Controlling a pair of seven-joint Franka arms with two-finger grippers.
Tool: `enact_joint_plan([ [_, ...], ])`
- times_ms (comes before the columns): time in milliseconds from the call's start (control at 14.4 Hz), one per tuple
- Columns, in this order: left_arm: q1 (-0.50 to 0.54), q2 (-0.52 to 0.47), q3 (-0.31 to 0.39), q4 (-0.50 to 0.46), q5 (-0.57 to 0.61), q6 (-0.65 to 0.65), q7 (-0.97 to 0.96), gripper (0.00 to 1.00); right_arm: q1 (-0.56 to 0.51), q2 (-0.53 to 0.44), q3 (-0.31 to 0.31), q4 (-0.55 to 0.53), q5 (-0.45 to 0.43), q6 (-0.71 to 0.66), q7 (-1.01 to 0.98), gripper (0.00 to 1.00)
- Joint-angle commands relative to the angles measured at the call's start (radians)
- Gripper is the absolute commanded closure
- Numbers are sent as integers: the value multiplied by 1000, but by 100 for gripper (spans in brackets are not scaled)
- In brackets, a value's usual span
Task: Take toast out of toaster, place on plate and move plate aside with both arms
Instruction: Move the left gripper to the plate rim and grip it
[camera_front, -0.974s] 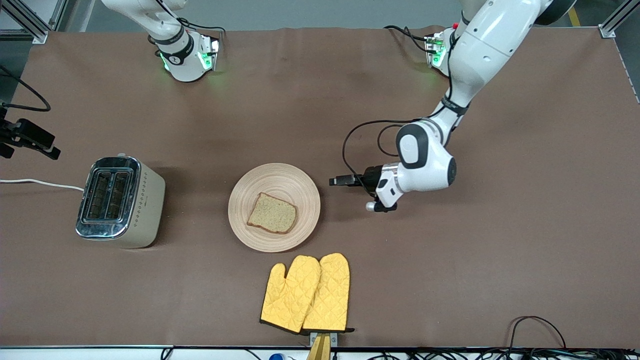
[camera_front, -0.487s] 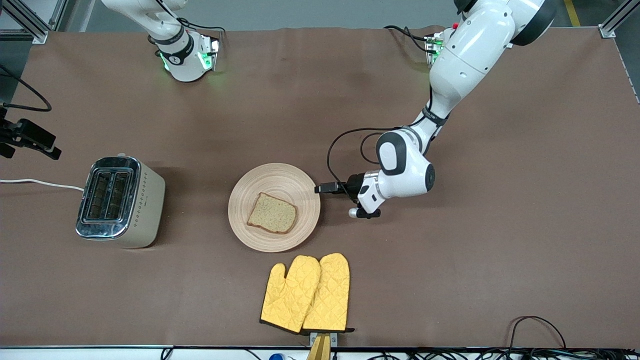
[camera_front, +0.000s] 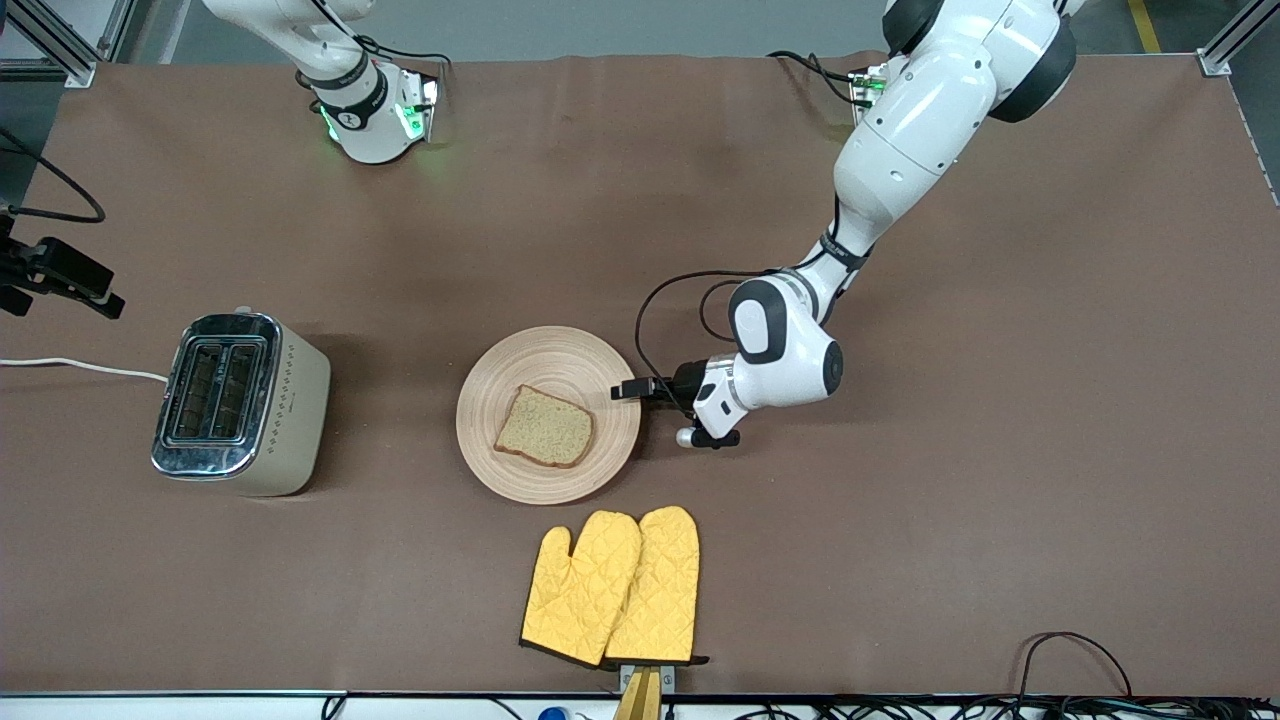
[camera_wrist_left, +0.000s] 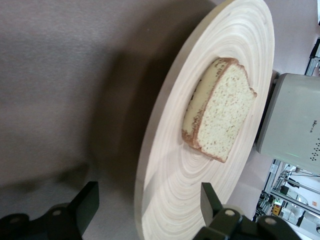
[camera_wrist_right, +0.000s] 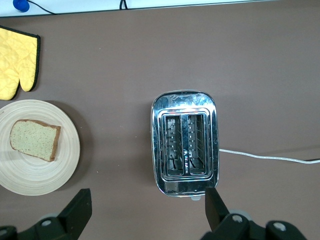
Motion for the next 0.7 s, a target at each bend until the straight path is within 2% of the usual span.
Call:
enact_joint_plan([
  [0,-20,37,-1,55,-17,21,4,25,-8,-10,9,-4,-8,-7,15,0],
  [209,-43,40,2,63,-12,46,10,44,-8,-10,9,-4,-7,-7,14,0],
  [278,-43,40,3,66,-12,46,17,58,-10,-10,9,-4,-7,-10,14,0],
  [417,-43,43,2,67,-17,46,11,95,-11,-10,7,-4,-5,-17,15,0],
  [487,-40,43,0,69,-25,46,11,100,-13,-11,7,-5,-5,-18,15,0],
  [626,-32,43,-1,73,-38,43,13,100,-13,-16,5,-7,1,-46,18,0],
])
